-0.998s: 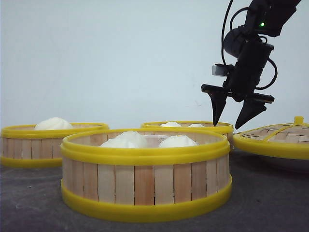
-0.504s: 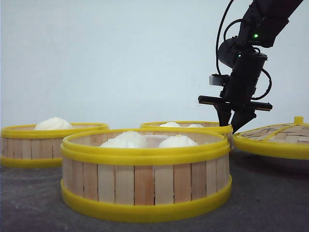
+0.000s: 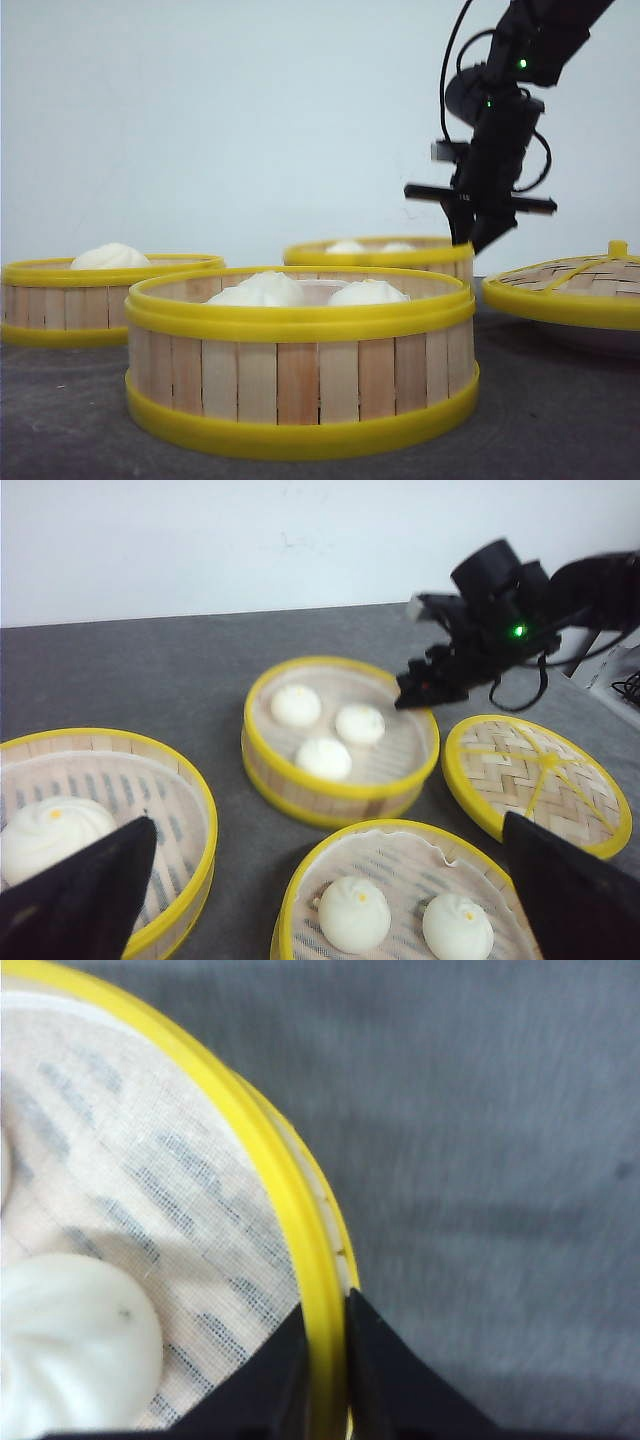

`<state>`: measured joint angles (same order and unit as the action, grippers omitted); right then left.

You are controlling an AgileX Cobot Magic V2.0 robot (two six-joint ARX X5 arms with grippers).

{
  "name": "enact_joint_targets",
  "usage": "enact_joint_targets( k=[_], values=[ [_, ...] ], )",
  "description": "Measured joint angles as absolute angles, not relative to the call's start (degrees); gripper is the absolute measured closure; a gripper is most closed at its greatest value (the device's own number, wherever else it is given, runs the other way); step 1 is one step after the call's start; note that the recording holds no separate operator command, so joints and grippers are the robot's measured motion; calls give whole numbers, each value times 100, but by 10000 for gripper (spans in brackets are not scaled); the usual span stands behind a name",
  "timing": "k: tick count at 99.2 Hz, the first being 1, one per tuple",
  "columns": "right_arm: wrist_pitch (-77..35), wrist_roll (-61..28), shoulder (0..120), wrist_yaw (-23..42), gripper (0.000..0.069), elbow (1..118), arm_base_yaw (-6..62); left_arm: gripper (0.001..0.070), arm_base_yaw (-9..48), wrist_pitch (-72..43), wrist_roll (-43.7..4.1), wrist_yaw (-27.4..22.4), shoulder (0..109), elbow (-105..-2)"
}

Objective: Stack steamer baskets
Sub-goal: 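Lower the right gripper onto the rim of the farther steamer basket, then grip the rim and lift the basket with the right gripper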

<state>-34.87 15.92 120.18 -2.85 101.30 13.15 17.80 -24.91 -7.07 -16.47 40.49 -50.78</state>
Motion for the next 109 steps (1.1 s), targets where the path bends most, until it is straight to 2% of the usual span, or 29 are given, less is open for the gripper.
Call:
enact_joint_targets(
  k=[30, 71, 88, 109],
  values=[
    [-4567, 1302, 11546, -454, 662, 11408, 1341, 28, 1780, -2823, -707, -1647, 3688, -5078],
    [-5774, 432, 9054, -755, 662, 11537, 1647, 28, 1780, -3181, -705, -1645, 3210, -5078],
    [-6510, 141, 8388, -926, 662, 11537, 1876, 28, 1780, -3336, -707, -1643, 3155, -5078],
    [-6888, 19, 7902, -996, 662, 11535, 2078, 28, 1780, -3452, -707, -1647, 3153, -5078]
  ],
)
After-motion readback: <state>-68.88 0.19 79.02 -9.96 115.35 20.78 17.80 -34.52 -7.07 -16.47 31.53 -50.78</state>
